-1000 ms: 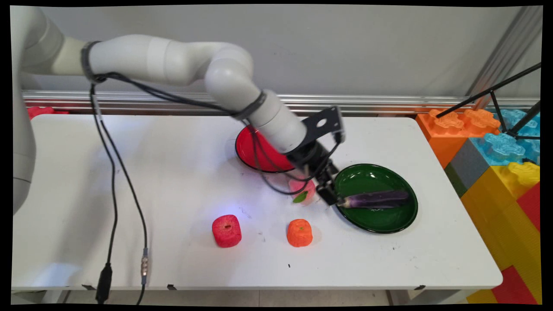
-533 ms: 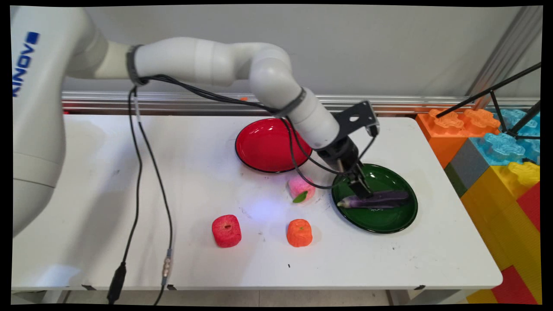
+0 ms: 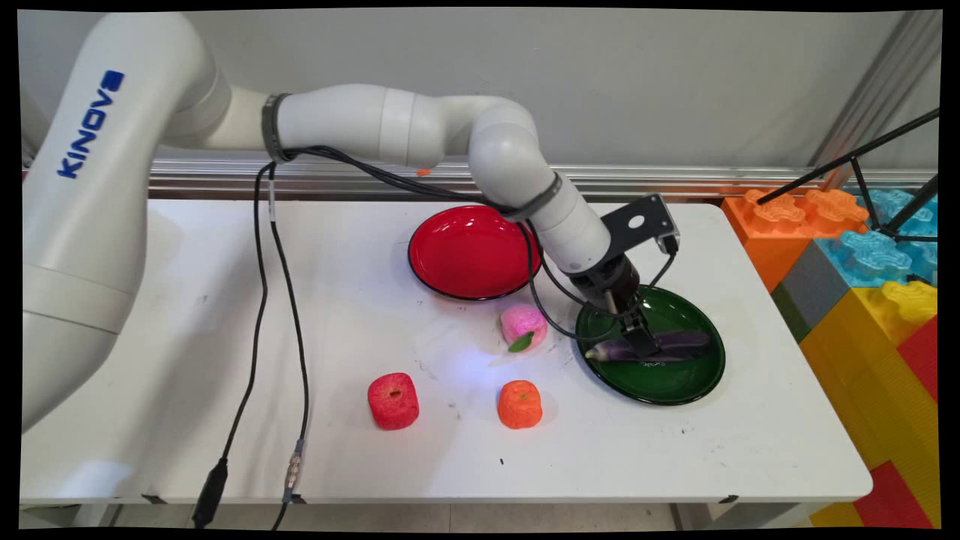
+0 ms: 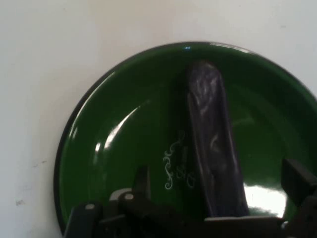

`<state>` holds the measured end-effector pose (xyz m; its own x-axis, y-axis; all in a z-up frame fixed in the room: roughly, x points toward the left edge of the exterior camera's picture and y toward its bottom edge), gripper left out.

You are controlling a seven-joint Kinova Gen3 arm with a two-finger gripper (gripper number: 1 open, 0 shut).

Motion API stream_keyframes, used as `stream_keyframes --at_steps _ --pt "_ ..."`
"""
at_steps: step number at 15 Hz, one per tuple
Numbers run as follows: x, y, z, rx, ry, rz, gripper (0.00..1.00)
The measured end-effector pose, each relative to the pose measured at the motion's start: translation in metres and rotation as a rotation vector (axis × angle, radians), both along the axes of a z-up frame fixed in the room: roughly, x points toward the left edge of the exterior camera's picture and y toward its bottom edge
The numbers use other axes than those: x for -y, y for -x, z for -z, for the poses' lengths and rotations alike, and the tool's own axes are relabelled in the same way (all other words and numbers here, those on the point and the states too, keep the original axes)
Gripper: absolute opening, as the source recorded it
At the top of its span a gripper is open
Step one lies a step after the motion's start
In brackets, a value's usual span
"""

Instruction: Pick up the eggplant from the green plate

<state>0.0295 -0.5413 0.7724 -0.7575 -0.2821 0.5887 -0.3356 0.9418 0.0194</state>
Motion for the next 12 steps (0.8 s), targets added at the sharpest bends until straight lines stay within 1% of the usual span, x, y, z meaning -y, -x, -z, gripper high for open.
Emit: stream_keyframes --at_steps 8,9,12 --pt "-0.002 0.008 0.017 0.032 -0.024 -0.015 1.00" --pt "-0.003 0.009 0.018 0.033 -0.027 -0.016 0.00" --pt "-0.004 0.010 0.019 0.035 -0.035 -0.017 0.00"
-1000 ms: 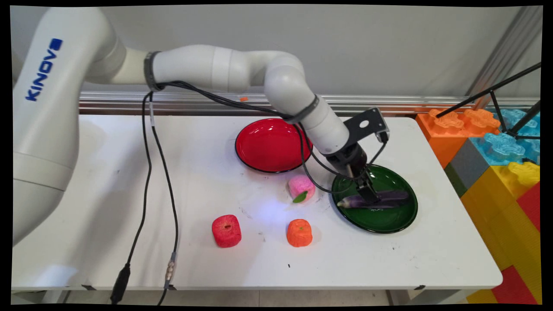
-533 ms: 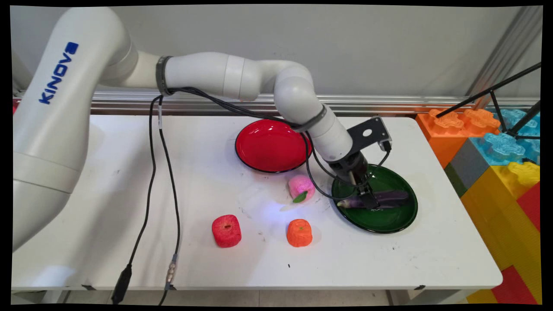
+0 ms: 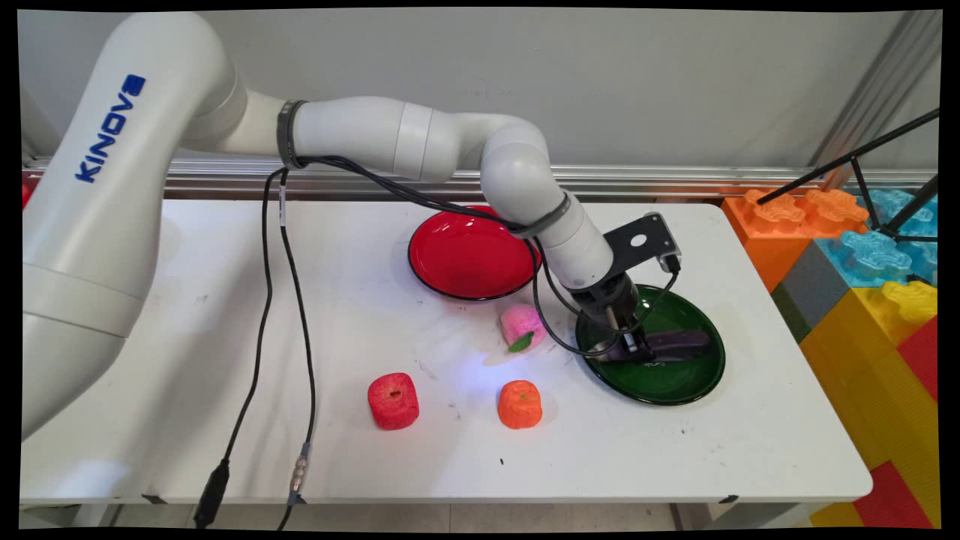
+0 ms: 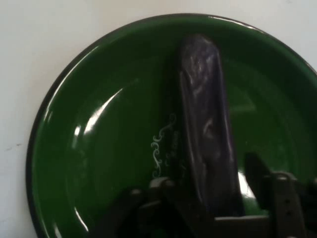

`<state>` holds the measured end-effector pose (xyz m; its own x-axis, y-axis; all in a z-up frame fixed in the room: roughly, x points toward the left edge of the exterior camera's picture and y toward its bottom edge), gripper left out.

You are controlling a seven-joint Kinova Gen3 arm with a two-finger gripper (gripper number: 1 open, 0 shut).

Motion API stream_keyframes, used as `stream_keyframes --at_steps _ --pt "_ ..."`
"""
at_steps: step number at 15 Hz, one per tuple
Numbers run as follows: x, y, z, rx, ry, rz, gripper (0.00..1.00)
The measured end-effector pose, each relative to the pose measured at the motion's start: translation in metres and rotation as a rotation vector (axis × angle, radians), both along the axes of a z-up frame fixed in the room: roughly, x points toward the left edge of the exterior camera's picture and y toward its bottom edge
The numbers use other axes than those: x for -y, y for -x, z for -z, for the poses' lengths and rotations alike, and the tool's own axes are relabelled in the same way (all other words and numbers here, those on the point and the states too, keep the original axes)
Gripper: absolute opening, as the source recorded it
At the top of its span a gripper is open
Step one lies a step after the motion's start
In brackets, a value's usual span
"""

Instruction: Pick up the eggplant from the green plate, then place the picked object on the table

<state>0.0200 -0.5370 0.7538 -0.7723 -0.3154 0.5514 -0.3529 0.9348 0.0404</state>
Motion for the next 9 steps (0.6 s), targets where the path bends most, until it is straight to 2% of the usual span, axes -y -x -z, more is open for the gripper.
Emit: stream_keyframes --at_steps 4,9 --pt "-0.002 -0.003 -0.008 -0.004 -0.006 -0.013 0.00" --pt "-0.004 -0.017 -0.037 -0.005 0.009 -0.030 0.00"
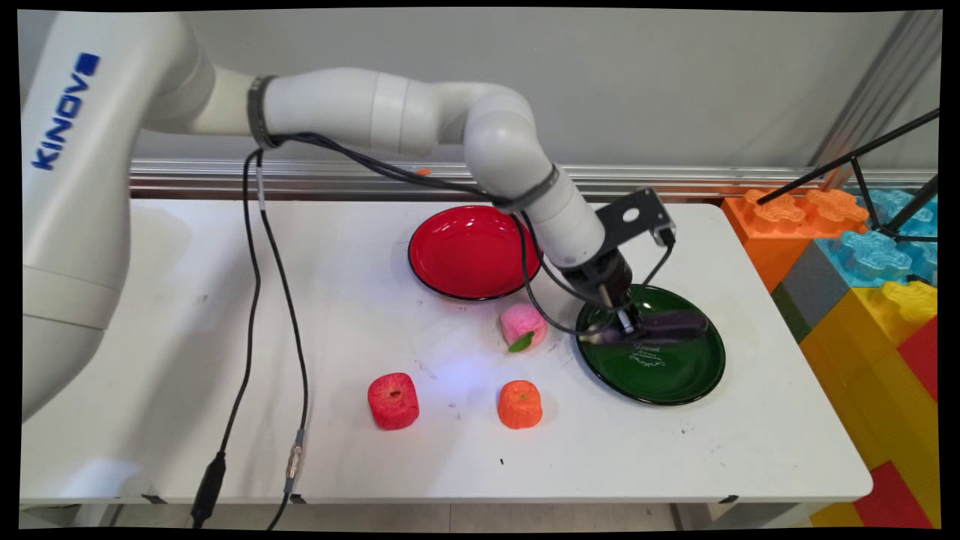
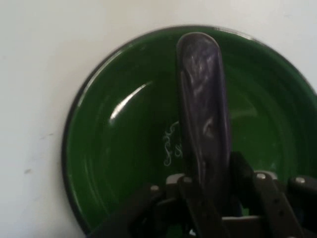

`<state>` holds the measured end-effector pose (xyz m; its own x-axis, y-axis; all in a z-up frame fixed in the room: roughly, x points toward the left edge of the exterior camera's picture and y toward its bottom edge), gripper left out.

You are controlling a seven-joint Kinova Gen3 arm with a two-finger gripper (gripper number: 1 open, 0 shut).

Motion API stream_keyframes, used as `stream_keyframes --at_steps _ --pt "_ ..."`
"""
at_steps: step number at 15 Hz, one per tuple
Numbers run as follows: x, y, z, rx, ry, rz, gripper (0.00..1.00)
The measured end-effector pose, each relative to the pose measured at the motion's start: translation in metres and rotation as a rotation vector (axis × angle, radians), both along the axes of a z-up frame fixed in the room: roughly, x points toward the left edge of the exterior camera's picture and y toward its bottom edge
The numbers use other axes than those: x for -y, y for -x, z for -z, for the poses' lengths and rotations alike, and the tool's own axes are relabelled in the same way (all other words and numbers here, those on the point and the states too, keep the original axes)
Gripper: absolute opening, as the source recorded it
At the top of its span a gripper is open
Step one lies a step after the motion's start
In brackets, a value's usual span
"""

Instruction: Place the picked object on the table

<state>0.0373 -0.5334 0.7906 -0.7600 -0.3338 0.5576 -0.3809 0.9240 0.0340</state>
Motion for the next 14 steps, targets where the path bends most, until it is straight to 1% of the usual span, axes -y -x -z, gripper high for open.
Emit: stream_keyframes --at_steps 3,5,7,9,10,11,14 --pt "-0.002 -0.008 -0.023 -0.023 0.005 0.005 0.00" --pt "-0.006 -0.023 -0.042 -0.037 0.000 0.018 0.00" --pt "-0.011 -0.041 -0.053 -0.030 -0.006 0.028 0.00" --pt "-0.019 -0.072 -0.062 -0.004 -0.015 0.047 0.00" --pt "-0.022 -0.083 -0.063 0.006 -0.017 0.053 0.00" --pt "-0.026 -0.100 -0.065 0.024 -0.020 0.063 0.00" --pt "-0.039 -0.155 -0.061 0.083 -0.029 0.083 0.00"
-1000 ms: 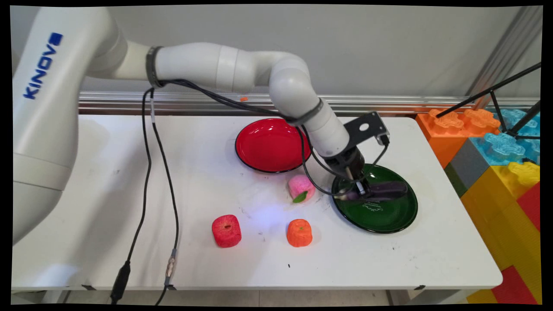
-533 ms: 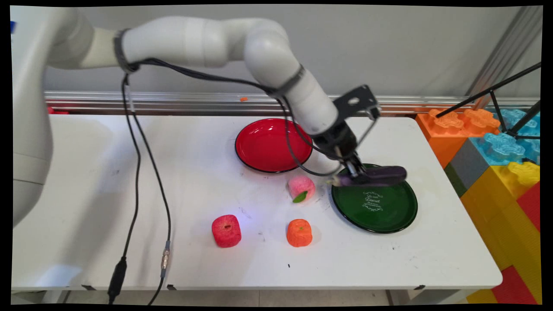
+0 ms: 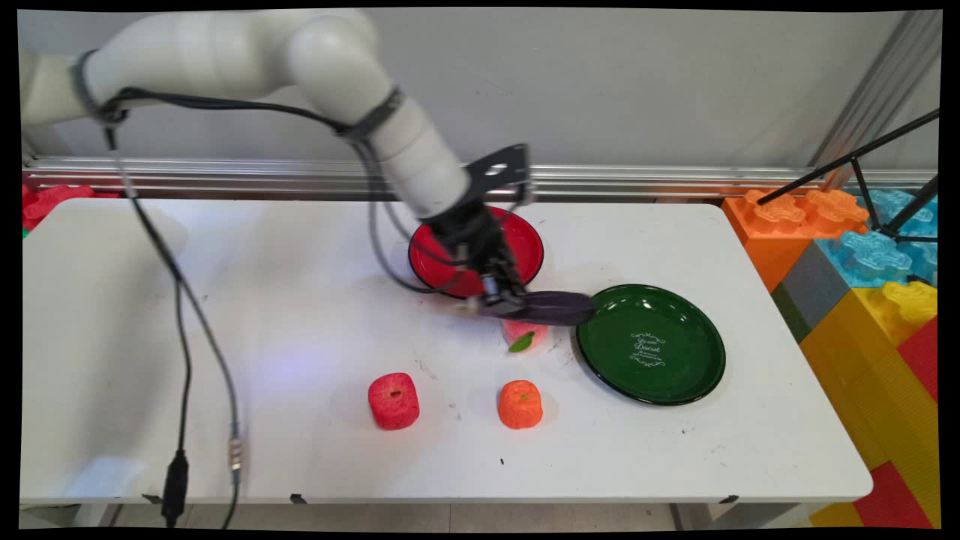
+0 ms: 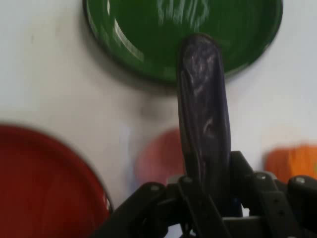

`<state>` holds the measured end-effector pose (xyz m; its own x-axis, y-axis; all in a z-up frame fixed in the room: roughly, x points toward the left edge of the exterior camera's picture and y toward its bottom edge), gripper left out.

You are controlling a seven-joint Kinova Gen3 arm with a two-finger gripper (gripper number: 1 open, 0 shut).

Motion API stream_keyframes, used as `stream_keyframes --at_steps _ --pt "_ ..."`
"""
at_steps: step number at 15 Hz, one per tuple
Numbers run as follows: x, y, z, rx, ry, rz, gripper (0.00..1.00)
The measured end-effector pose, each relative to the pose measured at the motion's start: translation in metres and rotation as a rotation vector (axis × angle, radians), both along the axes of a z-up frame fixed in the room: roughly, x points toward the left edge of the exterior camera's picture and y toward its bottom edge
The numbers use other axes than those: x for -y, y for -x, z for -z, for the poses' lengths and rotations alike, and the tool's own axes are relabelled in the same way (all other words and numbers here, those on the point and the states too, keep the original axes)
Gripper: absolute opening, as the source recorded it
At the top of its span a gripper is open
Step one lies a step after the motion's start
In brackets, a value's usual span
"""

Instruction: Place the picked object on the table

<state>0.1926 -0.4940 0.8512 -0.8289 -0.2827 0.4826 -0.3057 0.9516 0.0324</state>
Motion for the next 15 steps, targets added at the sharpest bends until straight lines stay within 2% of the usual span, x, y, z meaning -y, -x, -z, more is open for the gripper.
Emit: stream_keyframes --at_steps 3,7,13,14,15 --pt "-0.011 -0.045 0.010 0.039 -0.011 0.018 0.00" --pt "-0.018 -0.083 0.023 0.062 -0.018 0.042 0.00" --pt "-0.021 -0.116 0.039 0.066 -0.016 0.068 0.00" --pt "-0.020 -0.119 0.040 0.063 -0.015 0.072 1.00" --pt "-0.021 -0.122 0.041 0.060 -0.015 0.075 1.00"
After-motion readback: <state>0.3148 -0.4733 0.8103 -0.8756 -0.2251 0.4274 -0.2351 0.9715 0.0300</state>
